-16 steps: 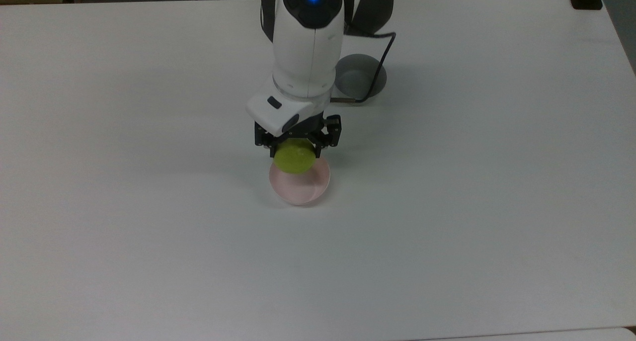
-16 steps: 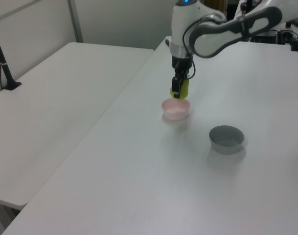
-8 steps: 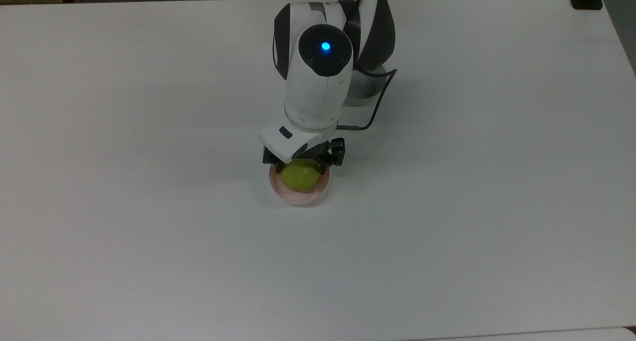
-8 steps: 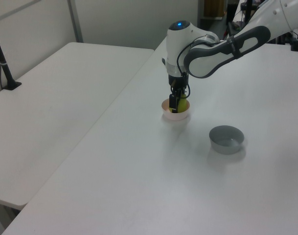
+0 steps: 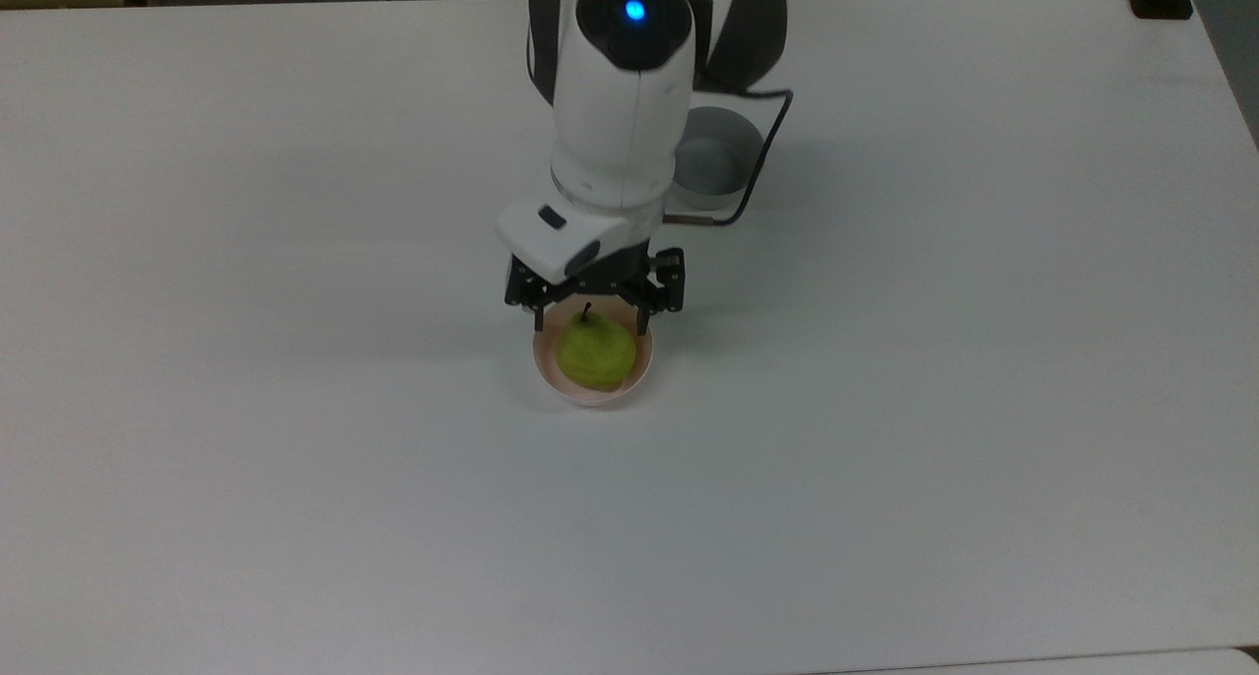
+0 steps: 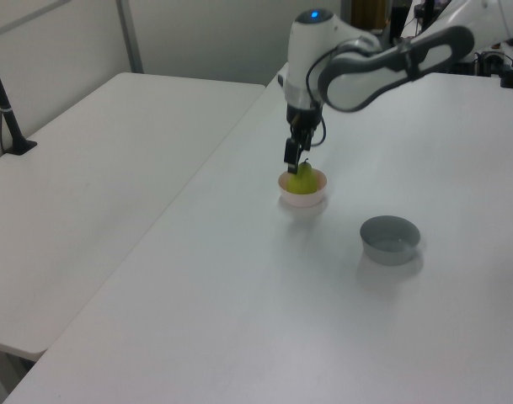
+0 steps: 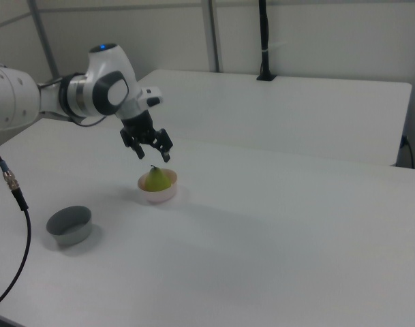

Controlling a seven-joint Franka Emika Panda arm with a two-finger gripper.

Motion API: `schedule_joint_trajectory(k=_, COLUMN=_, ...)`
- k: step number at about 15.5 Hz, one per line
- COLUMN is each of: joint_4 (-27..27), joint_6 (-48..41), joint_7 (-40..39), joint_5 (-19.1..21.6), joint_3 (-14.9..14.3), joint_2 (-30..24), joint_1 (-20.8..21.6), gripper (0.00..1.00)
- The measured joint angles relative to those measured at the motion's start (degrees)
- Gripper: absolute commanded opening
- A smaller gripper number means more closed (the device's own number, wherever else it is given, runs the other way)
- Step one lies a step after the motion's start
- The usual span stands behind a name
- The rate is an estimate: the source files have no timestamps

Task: Place the pear in the bowl
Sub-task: 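Open the gripper to release the pear and raise it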

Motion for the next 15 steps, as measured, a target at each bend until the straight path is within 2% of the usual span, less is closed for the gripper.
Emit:
schedule_joint_trajectory(k=4, joint_4=-0.8, joint_6=-9.5, joint_7=-0.4, joint_5=0.0, joint_3=-0.3, joint_2=-8.2, joint_1=-2.3, gripper=1.0)
schedule_joint_trajectory(k=7, joint_4=-3.3, joint_6=-17.4, joint_7=-2.9, joint_5=0.0, joint_3=-0.3, joint_2=-15.5, joint_1=-5.8, gripper=1.0)
schedule_joint_trajectory(k=10, joint_4=-6.9, joint_6=-19.7, joint_7=-5.5, joint_5=-0.1, joint_3=-0.2, joint_2=-21.3, joint_1=-10.4, gripper=1.0)
schedule_joint_trajectory(k=12, joint_4=-8.6, joint_6=-19.9, joint_7=-6.2, joint_5=-0.4, joint_3=0.6, joint_2=-23.2, joint_1=-13.6, gripper=1.0)
schedule_joint_trajectory(k=15, joint_4=-9.2, joint_6=-21.9, joint_7=-6.4, joint_5=-2.2, joint_3=2.5, joint_2=-24.5, joint_1=-16.0, gripper=1.0)
